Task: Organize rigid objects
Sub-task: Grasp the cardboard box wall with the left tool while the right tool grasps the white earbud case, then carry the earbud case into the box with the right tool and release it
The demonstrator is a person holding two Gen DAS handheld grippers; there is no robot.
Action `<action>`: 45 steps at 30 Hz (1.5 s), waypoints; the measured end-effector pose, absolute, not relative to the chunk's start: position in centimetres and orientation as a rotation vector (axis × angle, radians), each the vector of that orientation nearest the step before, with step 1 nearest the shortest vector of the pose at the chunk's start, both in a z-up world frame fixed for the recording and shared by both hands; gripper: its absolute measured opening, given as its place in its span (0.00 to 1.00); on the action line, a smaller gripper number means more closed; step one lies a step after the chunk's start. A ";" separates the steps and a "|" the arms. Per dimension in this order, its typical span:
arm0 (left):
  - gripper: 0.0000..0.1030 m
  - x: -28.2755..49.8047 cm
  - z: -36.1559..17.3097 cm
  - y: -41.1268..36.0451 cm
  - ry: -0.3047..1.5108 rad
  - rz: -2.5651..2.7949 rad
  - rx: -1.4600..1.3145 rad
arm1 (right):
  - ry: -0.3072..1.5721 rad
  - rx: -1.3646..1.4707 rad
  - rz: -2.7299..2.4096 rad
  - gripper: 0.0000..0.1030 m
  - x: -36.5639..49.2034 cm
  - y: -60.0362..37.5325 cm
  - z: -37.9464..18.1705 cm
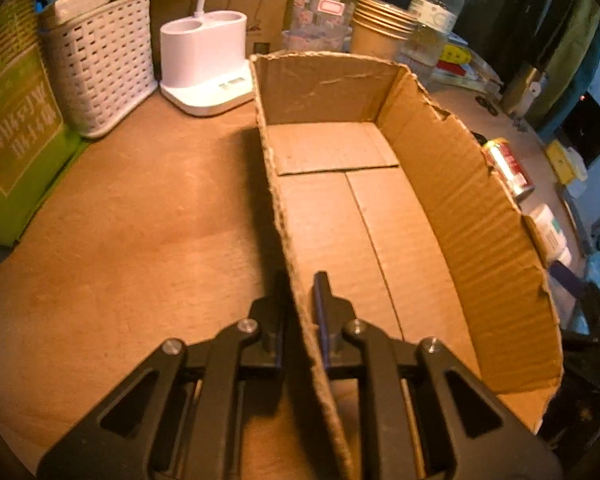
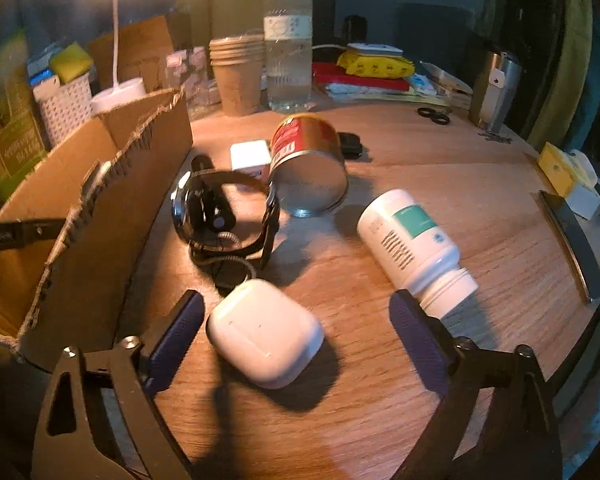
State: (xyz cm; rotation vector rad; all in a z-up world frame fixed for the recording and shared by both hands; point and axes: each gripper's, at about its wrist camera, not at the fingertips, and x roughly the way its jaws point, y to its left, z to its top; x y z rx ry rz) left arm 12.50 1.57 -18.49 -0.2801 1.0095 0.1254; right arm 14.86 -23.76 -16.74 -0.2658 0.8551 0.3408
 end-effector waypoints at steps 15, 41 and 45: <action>0.21 9.1 -18.4 0.4 0.969 0.072 -0.243 | 0.864 -0.309 0.346 0.59 14.9 -22.3 -17.1; 0.14 9.2 -19.0 0.8 0.862 0.066 -0.285 | 0.698 -0.232 0.569 0.58 12.0 -18.1 -7.7; 0.14 9.1 -19.0 0.9 0.850 0.066 -0.291 | 0.700 -0.248 0.636 0.58 11.1 -16.0 -7.7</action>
